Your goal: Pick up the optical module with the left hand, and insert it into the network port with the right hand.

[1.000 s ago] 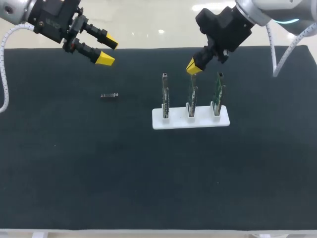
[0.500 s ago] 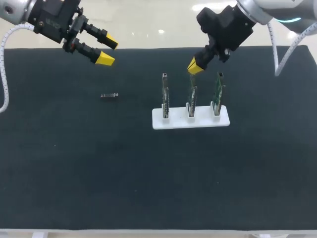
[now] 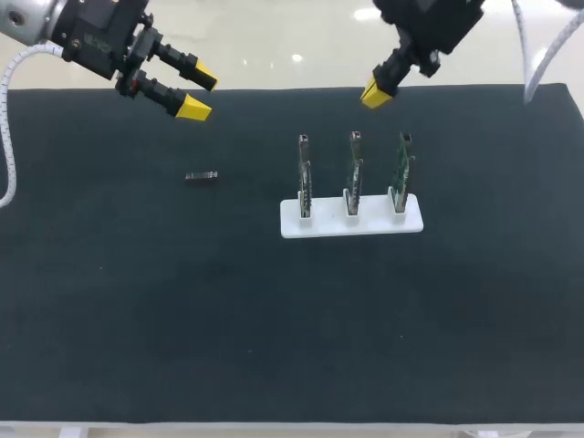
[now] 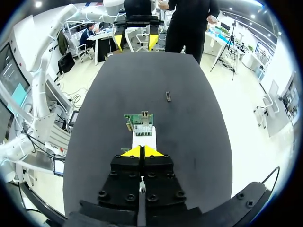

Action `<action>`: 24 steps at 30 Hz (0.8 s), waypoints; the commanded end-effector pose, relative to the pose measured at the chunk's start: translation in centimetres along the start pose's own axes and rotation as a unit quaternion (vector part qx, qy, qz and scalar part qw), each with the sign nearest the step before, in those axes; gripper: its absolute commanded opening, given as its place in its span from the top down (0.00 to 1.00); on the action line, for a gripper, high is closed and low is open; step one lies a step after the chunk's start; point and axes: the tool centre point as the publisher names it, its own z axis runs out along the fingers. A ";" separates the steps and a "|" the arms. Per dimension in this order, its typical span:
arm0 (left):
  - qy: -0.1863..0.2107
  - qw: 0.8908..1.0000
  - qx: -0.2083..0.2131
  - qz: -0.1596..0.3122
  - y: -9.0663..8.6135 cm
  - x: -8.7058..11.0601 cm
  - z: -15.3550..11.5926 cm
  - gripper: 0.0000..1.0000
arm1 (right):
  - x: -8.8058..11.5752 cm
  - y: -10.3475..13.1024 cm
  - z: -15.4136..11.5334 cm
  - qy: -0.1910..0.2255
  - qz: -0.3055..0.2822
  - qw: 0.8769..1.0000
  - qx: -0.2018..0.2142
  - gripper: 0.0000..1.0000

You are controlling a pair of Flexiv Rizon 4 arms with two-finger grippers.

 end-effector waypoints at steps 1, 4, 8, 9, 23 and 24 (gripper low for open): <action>0.002 1.000 0.001 -0.001 0.1 0.0 0.0 0.00 | 0.4 0.3 -1.5 0.003 0.001 1.000 0.001 1.00; 0.002 1.000 0.001 -0.001 0.1 0.0 0.0 0.00 | 0.9 0.4 -2.5 0.010 -0.003 1.000 0.006 1.00; 0.002 1.000 0.001 -0.001 0.1 0.0 0.0 0.00 | 1.8 0.7 -3.8 0.015 0.001 1.000 0.006 1.00; 0.002 1.000 0.001 -0.001 0.1 0.0 0.0 0.00 | 1.9 0.7 -4.1 0.018 0.000 1.000 0.006 1.00; 0.002 1.000 0.001 -0.001 0.1 0.0 0.0 0.00 | 3.6 1.2 -6.5 -0.005 0.010 1.000 0.026 0.00; 0.002 1.000 0.001 -0.001 0.1 0.0 0.0 0.00 | 3.6 1.2 -6.5 -0.005 0.010 1.000 0.026 0.00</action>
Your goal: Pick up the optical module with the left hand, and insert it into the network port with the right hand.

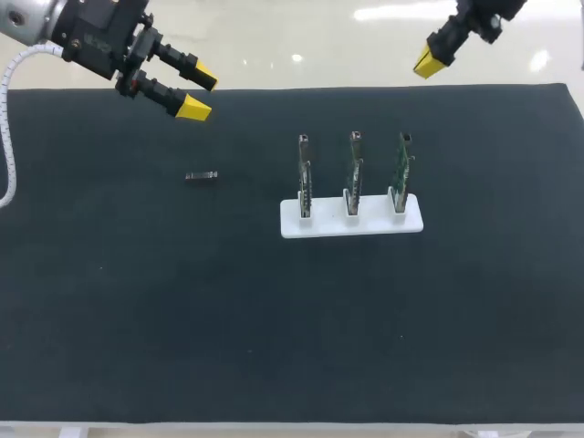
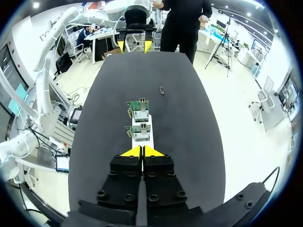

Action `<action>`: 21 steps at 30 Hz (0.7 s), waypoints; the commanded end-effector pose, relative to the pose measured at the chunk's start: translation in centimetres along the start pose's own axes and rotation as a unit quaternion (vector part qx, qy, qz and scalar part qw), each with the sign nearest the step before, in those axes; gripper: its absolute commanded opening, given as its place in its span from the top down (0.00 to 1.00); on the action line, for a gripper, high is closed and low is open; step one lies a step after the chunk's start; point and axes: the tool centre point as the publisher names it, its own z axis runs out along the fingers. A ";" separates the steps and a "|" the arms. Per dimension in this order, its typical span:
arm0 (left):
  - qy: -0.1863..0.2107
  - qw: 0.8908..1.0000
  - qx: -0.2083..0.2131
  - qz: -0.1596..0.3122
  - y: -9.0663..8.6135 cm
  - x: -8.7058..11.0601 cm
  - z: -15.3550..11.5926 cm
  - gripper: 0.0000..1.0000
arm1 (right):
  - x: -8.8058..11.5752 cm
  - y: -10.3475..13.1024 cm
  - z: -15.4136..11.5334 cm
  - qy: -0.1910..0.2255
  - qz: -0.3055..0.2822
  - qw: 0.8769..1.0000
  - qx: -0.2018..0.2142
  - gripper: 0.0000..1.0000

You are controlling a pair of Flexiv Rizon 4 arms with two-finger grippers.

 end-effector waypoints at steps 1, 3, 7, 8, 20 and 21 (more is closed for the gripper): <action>0.002 1.000 0.001 0.000 0.1 0.0 0.0 0.00 | 0.4 0.8 0.0 -0.005 -0.001 1.000 0.011 0.00; 0.002 1.000 0.001 0.000 0.1 0.0 0.0 0.00 | 0.4 0.8 0.0 -0.005 -0.001 1.000 0.011 0.00; 0.002 1.000 0.001 0.000 0.1 0.0 0.0 0.00 | 0.4 0.8 0.0 -0.005 -0.001 1.000 0.011 0.00; 0.002 1.000 0.001 0.000 0.1 0.0 0.0 0.00 | 0.4 0.8 0.0 -0.005 -0.001 1.000 0.011 0.00; 0.005 1.000 0.006 -0.011 0.1 0.2 -0.4 0.00 | 0.4 0.8 0.0 -0.005 -0.001 1.000 0.011 0.00; 0.011 1.000 0.005 -0.013 0.1 0.5 -0.7 0.00 | 0.4 0.8 0.0 -0.005 -0.001 1.000 0.011 0.00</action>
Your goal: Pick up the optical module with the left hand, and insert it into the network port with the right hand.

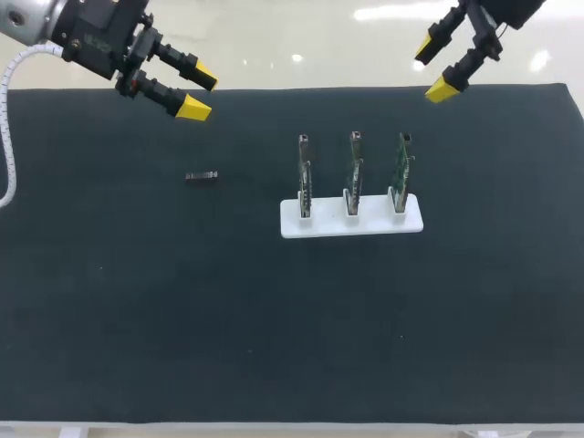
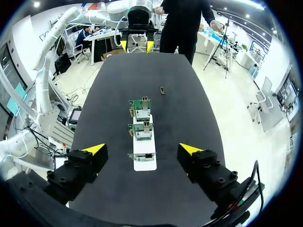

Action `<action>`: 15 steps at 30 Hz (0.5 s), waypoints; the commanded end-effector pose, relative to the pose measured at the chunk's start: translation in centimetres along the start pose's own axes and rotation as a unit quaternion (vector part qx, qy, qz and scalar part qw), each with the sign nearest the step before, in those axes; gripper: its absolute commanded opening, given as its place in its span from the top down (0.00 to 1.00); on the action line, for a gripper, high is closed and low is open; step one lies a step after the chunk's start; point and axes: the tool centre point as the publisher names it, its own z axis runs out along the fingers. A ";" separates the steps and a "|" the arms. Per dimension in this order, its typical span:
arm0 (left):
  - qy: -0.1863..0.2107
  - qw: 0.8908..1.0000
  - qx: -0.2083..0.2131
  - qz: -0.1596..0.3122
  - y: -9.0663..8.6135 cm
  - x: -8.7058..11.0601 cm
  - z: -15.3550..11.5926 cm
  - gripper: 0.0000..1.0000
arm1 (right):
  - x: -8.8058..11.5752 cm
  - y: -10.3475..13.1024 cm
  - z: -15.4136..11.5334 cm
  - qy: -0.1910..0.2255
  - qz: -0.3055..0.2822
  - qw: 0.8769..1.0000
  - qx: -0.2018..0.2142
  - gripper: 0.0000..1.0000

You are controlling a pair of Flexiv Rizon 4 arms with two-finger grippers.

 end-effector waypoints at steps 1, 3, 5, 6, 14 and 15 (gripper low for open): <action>0.017 1.000 0.003 -0.018 0.2 0.8 -1.1 0.00 | 0.0 0.1 0.0 0.000 0.000 1.000 0.001 0.00; 0.037 0.998 0.011 -0.042 0.6 1.6 -1.7 0.00 | 0.0 0.1 0.0 0.000 0.000 1.000 0.001 0.00; 0.044 0.998 0.009 -0.048 1.0 2.4 -2.3 0.00 | 0.0 0.1 0.0 0.000 0.000 1.000 0.001 0.00; 0.052 0.997 0.007 -0.053 1.2 2.8 -2.6 0.00 | 0.0 0.1 0.0 0.000 0.000 1.000 0.001 0.00; 0.127 0.988 -0.046 -0.070 3.9 5.8 -4.2 0.00 | 0.0 0.1 0.0 0.000 0.000 1.000 0.001 0.00; 0.139 0.985 -0.067 -0.071 4.2 6.2 -4.2 0.00 | 0.0 0.1 0.0 0.000 0.000 1.000 0.001 0.00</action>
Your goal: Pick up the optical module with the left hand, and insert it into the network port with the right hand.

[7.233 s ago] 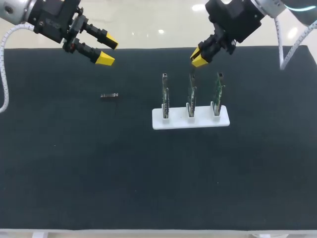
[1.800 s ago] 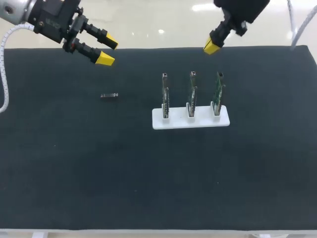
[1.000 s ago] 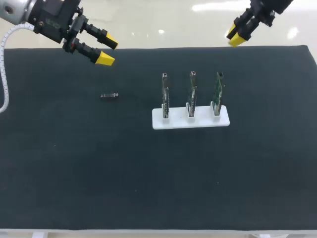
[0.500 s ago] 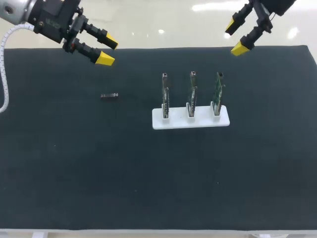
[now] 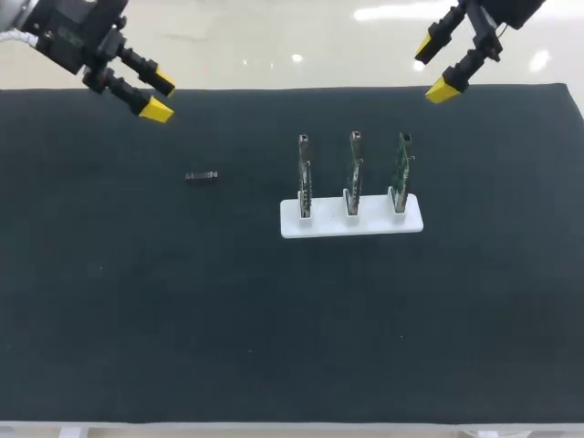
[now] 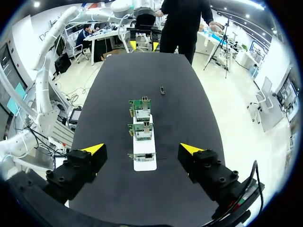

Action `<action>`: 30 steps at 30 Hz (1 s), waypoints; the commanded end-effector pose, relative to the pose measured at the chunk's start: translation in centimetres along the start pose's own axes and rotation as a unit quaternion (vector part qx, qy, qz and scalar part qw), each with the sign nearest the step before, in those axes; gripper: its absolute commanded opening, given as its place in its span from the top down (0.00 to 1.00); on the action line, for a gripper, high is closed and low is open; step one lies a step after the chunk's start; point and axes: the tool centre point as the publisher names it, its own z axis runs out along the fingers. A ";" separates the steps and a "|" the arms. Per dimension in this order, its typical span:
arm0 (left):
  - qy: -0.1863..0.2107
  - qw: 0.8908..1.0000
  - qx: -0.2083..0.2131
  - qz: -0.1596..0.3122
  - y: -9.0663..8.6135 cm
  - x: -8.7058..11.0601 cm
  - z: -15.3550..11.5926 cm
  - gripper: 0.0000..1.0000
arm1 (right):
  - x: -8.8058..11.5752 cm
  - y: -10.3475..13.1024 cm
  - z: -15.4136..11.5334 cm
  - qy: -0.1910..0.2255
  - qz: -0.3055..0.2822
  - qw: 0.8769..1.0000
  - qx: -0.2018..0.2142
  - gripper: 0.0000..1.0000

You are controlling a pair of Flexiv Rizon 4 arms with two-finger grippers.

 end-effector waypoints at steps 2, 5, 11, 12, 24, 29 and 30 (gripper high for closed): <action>0.071 0.997 -0.041 -0.010 1.9 1.1 0.7 0.00 | 0.0 0.1 0.0 0.000 0.000 1.000 0.001 0.00; 0.129 0.990 -0.057 -0.024 3.1 2.4 1.4 0.00 | 0.0 0.1 0.0 0.000 0.000 1.000 0.001 0.00; 0.203 0.977 -0.062 -0.031 5.2 4.8 3.2 0.00 | 0.0 0.1 0.0 0.000 0.000 1.000 0.001 0.00; 0.213 0.974 -0.066 -0.032 5.5 5.1 3.5 0.00 | 0.0 0.1 0.0 0.000 0.000 1.000 0.001 0.00; 0.319 0.947 -0.028 -0.033 7.8 9.6 7.2 0.00 | 0.0 0.1 0.0 0.000 0.000 1.000 0.001 0.00; 0.341 0.939 -0.035 0.009 8.6 11.1 8.3 0.00 | 0.0 0.1 0.0 0.000 0.000 1.000 0.001 0.00; 0.345 0.938 -0.035 0.016 8.7 11.4 8.5 0.00 | 0.0 0.1 0.0 0.000 0.000 1.000 0.001 0.00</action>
